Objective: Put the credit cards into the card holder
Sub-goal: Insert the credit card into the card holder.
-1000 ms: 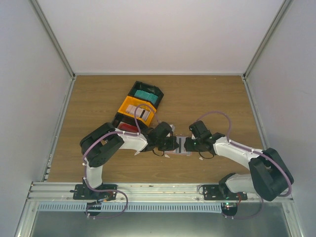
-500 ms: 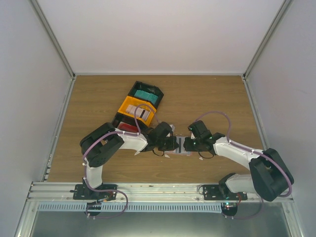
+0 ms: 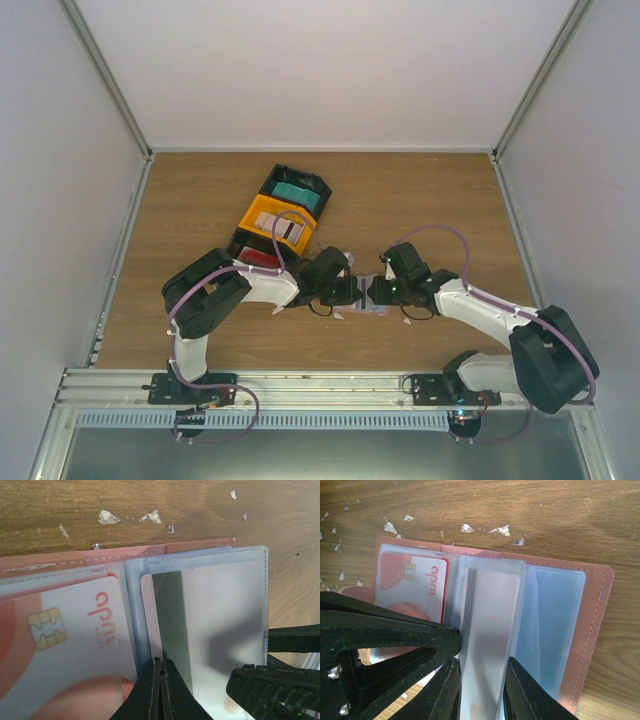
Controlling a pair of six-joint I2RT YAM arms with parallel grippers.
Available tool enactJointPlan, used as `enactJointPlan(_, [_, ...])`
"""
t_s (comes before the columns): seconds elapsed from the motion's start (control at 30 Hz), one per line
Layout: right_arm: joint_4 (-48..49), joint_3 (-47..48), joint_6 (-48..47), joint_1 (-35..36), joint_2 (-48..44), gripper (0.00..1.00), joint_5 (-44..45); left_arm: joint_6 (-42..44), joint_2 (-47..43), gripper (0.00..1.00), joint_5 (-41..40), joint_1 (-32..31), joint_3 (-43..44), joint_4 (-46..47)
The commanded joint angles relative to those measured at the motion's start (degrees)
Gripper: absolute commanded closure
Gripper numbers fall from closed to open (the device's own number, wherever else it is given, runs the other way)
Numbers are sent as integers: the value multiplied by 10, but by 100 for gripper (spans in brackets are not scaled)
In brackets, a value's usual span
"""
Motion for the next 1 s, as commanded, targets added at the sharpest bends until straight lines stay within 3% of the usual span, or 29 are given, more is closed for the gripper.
enactJointPlan(0.0, [14,7,3,6,-8,74,-16,8,-1,100,-17,-4,-1,-29])
enactJointPlan(0.37, [40,12,-11,6,-4,77,-56,14,-29,100,-23,-4,-7,-28])
enactJointPlan(0.97, [80,32,-33,10,38,57,-118,22,-148,98,-145,-2,-19,-128])
